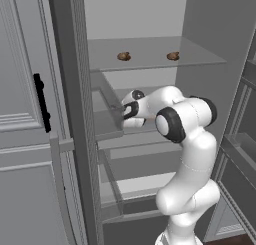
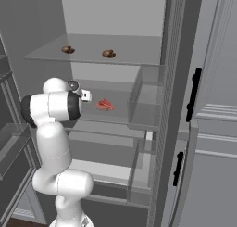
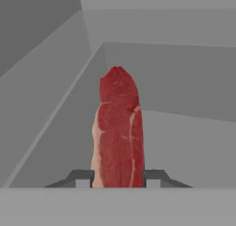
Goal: Place one mushroom and one steak in each tupperware on the nearby counter, to pack two identical lunches.
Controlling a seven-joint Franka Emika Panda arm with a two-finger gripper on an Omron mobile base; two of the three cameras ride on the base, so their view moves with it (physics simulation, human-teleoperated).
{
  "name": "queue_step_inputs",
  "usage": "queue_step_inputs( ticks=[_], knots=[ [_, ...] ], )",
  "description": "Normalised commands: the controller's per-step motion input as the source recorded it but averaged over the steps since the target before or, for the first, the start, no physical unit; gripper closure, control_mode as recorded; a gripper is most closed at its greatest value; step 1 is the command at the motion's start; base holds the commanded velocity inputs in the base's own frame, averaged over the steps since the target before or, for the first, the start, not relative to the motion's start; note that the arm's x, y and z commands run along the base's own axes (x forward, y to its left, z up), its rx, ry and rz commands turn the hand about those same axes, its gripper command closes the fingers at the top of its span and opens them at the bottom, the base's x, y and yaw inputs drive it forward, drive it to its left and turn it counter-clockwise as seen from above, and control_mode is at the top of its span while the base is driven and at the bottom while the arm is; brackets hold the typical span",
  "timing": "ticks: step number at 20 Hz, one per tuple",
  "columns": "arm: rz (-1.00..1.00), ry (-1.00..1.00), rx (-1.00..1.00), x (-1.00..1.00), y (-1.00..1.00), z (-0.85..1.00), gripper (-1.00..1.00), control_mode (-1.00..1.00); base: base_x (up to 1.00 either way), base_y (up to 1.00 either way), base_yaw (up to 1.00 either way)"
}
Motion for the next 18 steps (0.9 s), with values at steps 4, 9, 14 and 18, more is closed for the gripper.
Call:
queue_step_inputs(
  ticks=[4,9,14,18],
  knots=[
    [-0.03,-0.2,0.0,-0.84,-0.14,0.08,1.0,-1.0,0.0,0.0,0.0],
    [-0.03,-0.09,0.0,-0.98,-0.34,0.75,1.0,-1.0,0.0,0.0,0.0],
    [0.0,0.04,0.0,-0.92,-0.48,1.0,1.0,-1.0,0.0,0.0,0.0],
    [0.0,0.19,0.0,-0.86,-0.55,1.0,1.0,-1.0,0.0,0.0,0.0]
  ],
)
